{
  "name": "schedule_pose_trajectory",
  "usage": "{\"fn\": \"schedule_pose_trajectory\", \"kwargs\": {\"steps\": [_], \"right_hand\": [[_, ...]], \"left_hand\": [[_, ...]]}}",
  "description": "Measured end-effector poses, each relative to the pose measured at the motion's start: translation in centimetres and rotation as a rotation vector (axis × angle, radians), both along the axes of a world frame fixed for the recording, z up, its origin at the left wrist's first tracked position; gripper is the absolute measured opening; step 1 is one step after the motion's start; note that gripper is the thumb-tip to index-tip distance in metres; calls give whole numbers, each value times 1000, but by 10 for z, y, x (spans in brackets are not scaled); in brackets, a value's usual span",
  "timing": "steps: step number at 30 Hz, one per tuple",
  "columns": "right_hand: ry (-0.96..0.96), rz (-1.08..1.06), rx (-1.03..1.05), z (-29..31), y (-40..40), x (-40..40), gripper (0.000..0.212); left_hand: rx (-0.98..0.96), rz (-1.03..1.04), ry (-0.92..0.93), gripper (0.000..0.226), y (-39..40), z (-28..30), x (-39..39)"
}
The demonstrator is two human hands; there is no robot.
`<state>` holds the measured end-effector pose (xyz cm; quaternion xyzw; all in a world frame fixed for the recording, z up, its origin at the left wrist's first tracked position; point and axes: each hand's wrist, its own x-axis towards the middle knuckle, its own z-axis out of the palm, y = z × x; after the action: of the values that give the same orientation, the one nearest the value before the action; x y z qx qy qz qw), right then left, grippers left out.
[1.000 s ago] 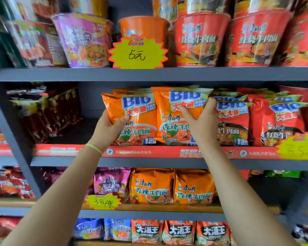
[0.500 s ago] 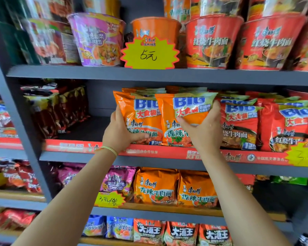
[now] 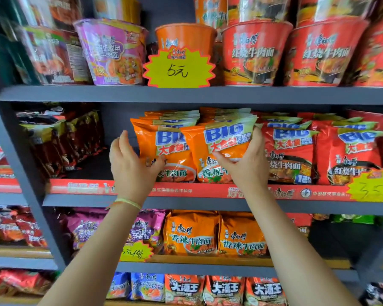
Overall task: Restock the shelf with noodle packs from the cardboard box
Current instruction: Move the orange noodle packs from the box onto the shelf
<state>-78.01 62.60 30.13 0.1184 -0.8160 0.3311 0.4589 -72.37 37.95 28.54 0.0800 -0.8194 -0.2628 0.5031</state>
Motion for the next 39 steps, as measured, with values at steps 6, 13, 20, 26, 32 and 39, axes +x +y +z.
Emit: {"fn": "schedule_pose_trajectory", "kwargs": {"steps": [6,13,20,26,32,39], "right_hand": [[-58,71,-28,-6,5,1,108],[-175,101,37,-13,26,5,91],[-258,-96,212,-12,31,-3,96],[-481,-151,321,-10,44,3,102],[70,-254,184,2,18,26,73],[91,-42,533,4,-24,8,59]], "left_hand": [[-611,-180,68,11,78,-9,4],[-558,-181,-147,34,95,-32,-4],[-432,-211,-71,30,96,-26,-4],[-380,-118,-222,54,112,-12,-13],[-342,-165,-223,34,108,1,-17],[-34,104,274,68,50,15,-7]]}}
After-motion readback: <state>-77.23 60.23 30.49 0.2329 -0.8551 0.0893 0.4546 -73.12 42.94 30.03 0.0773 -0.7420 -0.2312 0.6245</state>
